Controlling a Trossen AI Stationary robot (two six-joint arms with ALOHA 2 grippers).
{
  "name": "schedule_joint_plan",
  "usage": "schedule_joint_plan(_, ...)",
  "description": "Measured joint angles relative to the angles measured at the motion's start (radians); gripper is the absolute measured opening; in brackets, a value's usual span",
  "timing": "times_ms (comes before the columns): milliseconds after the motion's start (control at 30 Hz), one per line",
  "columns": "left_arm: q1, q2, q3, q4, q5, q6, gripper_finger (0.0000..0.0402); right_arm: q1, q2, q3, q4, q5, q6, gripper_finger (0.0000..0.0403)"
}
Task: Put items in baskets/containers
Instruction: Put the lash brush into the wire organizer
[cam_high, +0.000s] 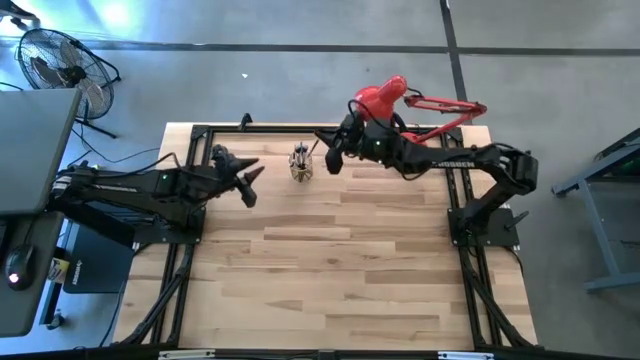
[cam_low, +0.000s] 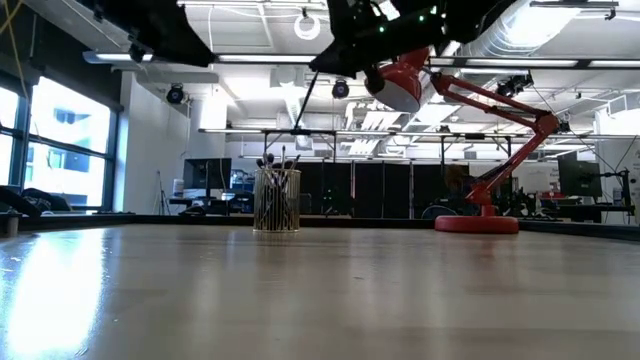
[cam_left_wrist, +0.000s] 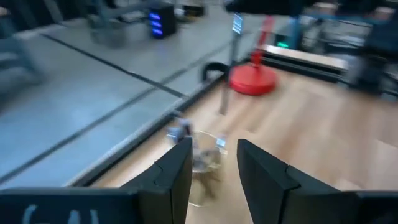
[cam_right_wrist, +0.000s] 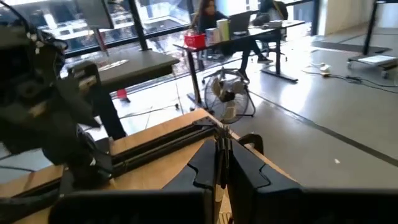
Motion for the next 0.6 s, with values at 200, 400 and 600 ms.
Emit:
schedule_joint_plan(200, 0.0, 0.0, 0.0, -0.008, -0.099, 0.021, 0.0124, -0.016, 0.108, 0.033, 0.036, -0.056, -0.041, 0.001)
schedule_joint_plan(400, 0.0, 0.0, 0.0, -0.037, -0.098, 0.018, 0.0124, -0.017, 0.234, 0.159, -0.052, -0.055, -0.11, 0.001)
schedule_joint_plan(600, 0.0, 0.0, 0.0, -0.057, -0.1, 0.002, 0.0124, -0.016, 0.333, 0.297, -0.216, -0.041, -0.211, 0.001)
